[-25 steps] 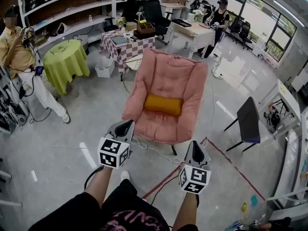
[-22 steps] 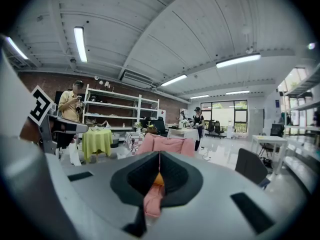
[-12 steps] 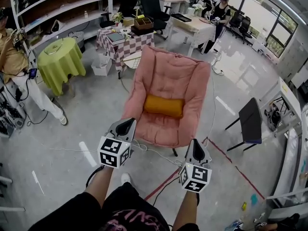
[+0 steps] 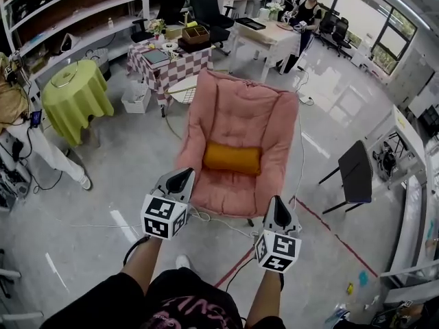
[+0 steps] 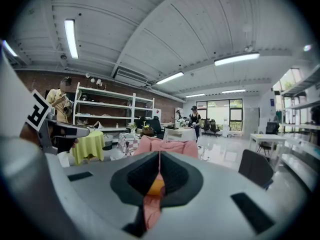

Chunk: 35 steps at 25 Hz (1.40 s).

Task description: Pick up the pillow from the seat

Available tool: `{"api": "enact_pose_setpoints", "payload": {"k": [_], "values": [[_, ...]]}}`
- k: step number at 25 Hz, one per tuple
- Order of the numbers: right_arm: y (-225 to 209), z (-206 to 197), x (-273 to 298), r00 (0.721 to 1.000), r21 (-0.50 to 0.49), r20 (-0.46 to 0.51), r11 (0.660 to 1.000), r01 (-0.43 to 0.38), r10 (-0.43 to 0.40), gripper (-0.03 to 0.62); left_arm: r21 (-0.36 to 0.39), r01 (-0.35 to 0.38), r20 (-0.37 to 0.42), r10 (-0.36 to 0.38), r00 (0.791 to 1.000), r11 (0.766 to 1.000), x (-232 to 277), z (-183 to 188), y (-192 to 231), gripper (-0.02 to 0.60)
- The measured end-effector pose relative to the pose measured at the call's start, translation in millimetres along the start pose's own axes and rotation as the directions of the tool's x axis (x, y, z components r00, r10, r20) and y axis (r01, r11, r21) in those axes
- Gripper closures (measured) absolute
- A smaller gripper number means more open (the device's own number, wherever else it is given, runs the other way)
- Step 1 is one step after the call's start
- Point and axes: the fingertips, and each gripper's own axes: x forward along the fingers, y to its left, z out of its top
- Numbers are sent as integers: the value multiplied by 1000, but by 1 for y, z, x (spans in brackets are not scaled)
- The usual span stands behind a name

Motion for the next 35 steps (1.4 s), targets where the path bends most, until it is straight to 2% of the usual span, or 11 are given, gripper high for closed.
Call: {"api": "enact_pose_setpoints", "payload": {"k": [7, 14, 18, 23, 31, 35], "values": [[17, 6, 19, 999, 0, -4, 999, 34, -34, 572, -6, 38, 2, -38, 999, 999, 15, 4, 26, 572], [29, 9, 25, 999, 24, 3, 999, 31, -32, 572, 8, 68, 2, -68, 998, 998, 19, 3, 34, 572], [32, 14, 28, 999, 1, 9, 999, 41, -41, 572, 13, 78, 1, -78, 997, 997, 21, 6, 38, 572], [32, 25, 29, 997, -2, 53, 999, 48, -48, 572, -15, 88, 35, -87, 996, 996, 25, 16, 41, 572], [24, 33, 41, 993, -5, 104, 999, 48, -47, 572, 12, 99, 36, -99, 994, 995, 40, 17, 38, 572], [21, 32, 60, 995, -10, 93, 1000, 24, -23, 572, 35, 87, 33, -88, 996, 996, 55, 18, 41, 572]]}}
